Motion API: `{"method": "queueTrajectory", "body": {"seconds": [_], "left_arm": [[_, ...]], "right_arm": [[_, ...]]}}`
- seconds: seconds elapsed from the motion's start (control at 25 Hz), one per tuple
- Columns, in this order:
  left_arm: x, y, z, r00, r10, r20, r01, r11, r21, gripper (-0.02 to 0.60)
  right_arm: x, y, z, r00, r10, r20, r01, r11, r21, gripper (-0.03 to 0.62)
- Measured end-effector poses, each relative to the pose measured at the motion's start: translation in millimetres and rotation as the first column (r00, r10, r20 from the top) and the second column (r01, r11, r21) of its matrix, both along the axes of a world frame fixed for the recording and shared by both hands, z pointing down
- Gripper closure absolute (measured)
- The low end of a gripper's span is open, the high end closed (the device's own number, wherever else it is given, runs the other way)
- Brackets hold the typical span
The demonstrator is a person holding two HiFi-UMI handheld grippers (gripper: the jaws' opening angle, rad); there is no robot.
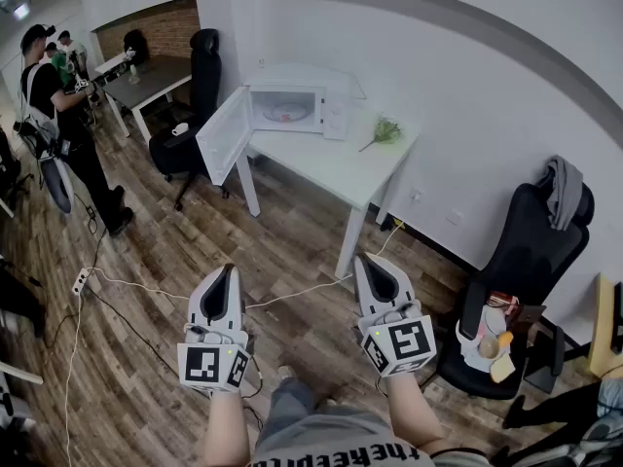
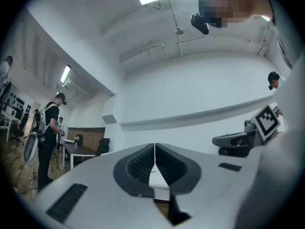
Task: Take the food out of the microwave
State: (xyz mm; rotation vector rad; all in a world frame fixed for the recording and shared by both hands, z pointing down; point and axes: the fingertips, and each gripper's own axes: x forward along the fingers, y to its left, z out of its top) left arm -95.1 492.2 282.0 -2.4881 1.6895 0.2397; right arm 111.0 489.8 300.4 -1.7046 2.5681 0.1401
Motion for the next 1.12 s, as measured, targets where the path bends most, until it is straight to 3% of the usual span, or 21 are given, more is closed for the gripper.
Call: {"method": "queueTrajectory", "body": {"seconds": [0.68,1.12], "left_arm": [[-11,-43,4,1.0,0.016,0.0,-0.016,1.0,-0.011,0.572],[-35,-100,-3,1.0,0.031,0.001,-0.031,0.999,0.013,0.572]], "right_arm": [[-14,-43,5,1.0,0.008,0.002,-0.008,1.0,-0.016,0.591],[-41,-96,0,0.999,-0.016,0.049,0.015,1.0,0.008,0.591]]}}
